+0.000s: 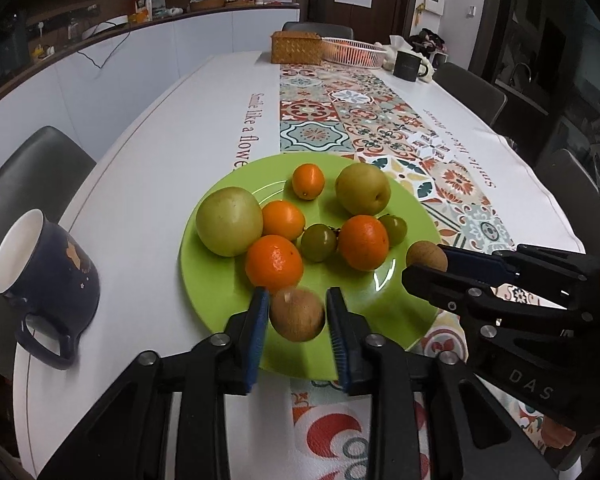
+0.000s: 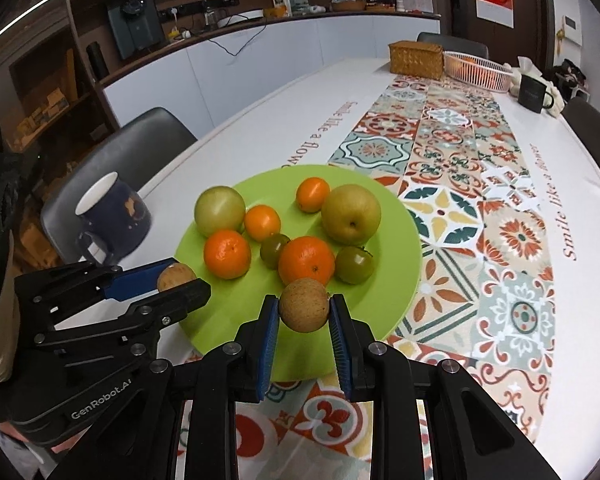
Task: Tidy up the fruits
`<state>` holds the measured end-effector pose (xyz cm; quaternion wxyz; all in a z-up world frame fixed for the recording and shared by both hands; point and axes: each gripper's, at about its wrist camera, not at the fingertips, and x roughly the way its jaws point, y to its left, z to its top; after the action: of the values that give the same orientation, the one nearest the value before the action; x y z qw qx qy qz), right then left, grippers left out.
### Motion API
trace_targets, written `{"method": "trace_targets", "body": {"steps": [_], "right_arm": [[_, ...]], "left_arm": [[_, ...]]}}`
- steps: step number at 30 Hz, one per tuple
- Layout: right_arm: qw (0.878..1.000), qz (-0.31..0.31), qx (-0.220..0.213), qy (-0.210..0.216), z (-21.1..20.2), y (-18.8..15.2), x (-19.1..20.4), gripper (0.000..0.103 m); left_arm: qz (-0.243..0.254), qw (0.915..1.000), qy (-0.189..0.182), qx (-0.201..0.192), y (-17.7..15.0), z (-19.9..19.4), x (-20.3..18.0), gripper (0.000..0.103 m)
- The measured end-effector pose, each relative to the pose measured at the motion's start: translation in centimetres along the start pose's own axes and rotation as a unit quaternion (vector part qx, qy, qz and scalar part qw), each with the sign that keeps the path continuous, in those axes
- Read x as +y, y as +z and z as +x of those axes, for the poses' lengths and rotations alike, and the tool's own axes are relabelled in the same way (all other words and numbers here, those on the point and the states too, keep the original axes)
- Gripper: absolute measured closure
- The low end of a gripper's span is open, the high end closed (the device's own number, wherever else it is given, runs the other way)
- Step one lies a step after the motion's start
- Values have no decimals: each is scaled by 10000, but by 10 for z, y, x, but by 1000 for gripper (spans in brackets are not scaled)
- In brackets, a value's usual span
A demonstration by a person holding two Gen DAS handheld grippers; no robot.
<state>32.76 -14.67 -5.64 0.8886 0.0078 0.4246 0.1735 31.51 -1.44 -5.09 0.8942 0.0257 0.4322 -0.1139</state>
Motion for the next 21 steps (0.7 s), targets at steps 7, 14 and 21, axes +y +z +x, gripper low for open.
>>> {"method": "trace_targets", "body": {"steps": [7, 14, 21], "right_arm": [[9999, 49, -44, -134, -2, -4, -1, 63], [9985, 43, -351, -428, -37, -15, 1, 57], [9942, 150, -852, -634, -94, -30, 5, 50]], "left_arm": [[-48, 9994, 314, -118, -5, -11, 4, 54], [65, 9972, 592, -447, -14, -46, -3, 45], [141, 9937, 648, -906, -25, -98, -18, 35]]}}
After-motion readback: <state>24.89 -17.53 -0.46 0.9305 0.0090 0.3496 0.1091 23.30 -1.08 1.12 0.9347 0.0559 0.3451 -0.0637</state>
